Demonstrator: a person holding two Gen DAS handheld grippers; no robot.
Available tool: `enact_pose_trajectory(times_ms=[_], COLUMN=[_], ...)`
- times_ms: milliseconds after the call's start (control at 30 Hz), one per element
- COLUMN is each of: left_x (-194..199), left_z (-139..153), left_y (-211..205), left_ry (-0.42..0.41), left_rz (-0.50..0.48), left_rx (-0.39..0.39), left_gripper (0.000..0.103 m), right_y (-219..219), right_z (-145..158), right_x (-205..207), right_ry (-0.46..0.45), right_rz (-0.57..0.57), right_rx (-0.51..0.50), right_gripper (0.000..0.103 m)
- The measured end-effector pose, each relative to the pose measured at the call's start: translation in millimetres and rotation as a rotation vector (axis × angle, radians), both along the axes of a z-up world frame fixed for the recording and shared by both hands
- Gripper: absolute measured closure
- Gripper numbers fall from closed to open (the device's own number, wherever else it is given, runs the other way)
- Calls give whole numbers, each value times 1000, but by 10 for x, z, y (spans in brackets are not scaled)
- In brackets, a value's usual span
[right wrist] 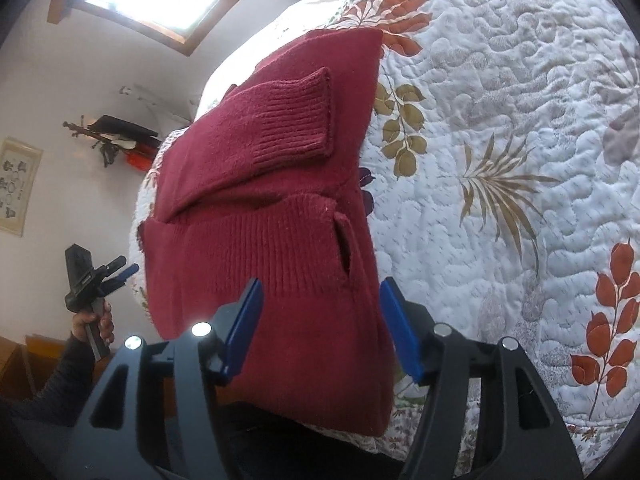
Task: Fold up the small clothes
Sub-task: 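Close both grippers on the folded edge of the red sweater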
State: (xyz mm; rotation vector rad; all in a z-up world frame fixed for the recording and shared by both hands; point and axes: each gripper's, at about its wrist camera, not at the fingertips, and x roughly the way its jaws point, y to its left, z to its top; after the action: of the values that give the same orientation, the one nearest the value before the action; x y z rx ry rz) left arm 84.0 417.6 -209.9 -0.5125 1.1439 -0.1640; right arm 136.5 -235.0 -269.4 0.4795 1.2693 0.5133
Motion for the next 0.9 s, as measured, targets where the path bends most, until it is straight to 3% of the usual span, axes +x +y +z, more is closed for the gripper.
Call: enact_pose_trajectory(times_ms=[167,333,400,567,633,767,900], left_x=[209,339,359,336,322,291,306], left_z=[-85,-180,-209,-180,-160,-103,-113], left_y=[-157,-291,-313,-383,-408,-484,-490], left_ry=[0,4,13,1,-10,-30,-19], left_rz=[-144,-233,-255,-314,-323,-340,-334], left_rx=[80,82,95,138,144,145,139], left_gripper=[25,37,58,81,89,93,93], right_y=[138,241,273,358,395,401,335], right_z=[39,54,41,-19,-26,-27,-62], right_x=[6,81,121,186,190,175,184], right_ry=[-9,-6,-2,6,7,6,16], right_rz=[-8,15,26,54,67,69,46], right_rx=[-71,-144,-158,-193,-195,-210,-228], right_gripper=[40,40,40,41,49,65,64])
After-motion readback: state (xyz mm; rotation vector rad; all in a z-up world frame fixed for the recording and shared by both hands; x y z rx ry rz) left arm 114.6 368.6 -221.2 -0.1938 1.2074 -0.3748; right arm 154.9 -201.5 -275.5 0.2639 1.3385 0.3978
